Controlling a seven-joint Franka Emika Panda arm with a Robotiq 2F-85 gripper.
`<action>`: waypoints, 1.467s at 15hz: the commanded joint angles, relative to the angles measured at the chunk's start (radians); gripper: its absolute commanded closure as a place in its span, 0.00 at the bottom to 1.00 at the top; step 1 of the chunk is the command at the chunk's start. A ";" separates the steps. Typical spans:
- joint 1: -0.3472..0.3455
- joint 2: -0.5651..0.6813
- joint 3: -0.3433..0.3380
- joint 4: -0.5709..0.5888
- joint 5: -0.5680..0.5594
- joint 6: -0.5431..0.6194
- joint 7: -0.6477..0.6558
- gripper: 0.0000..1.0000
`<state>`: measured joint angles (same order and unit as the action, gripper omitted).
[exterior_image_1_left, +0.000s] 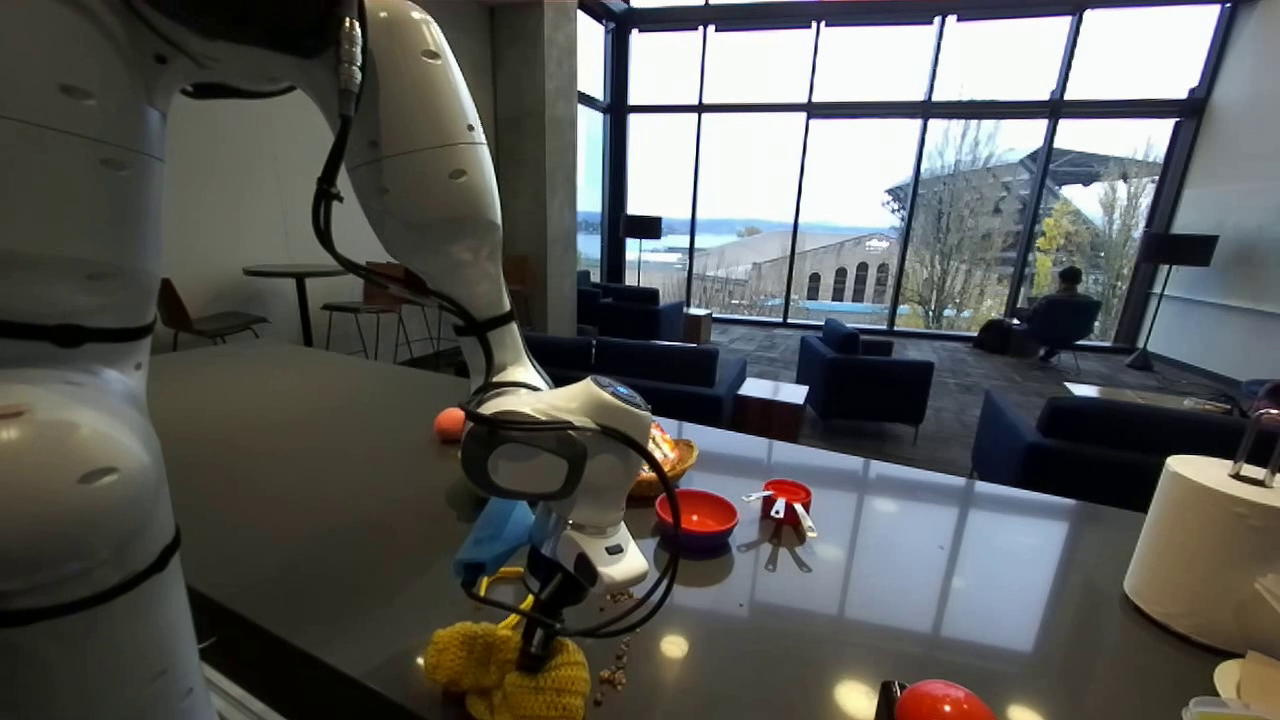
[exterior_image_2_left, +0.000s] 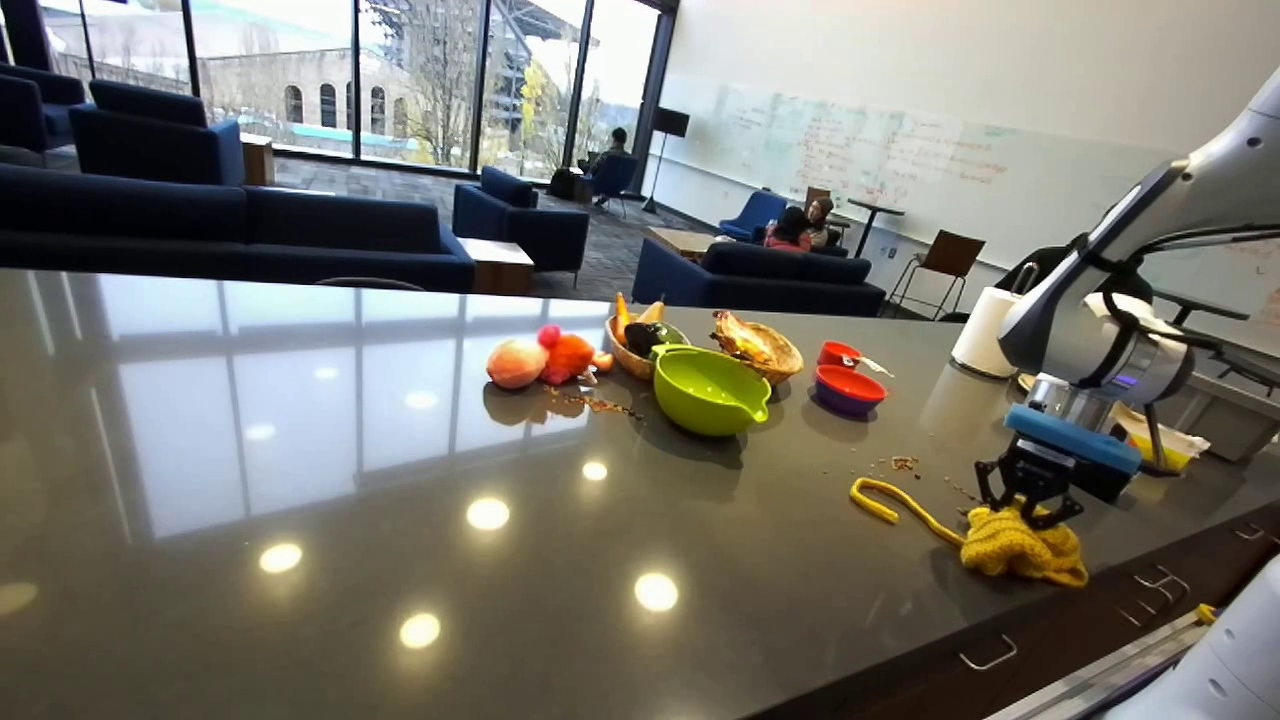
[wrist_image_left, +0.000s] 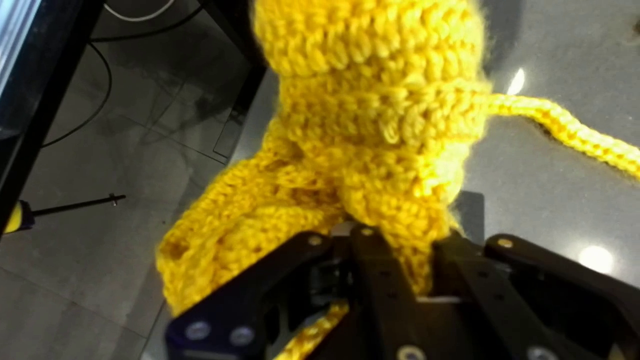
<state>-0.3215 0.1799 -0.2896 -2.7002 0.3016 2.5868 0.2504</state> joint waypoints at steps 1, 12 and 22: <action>-0.010 0.096 0.028 0.039 0.097 0.044 -0.077 0.96; -0.010 0.201 0.055 0.232 0.098 -0.021 -0.136 0.96; -0.010 0.307 0.062 0.440 0.069 -0.123 -0.128 0.96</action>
<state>-0.3270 0.3701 -0.2437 -2.3610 0.3742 2.4481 0.1420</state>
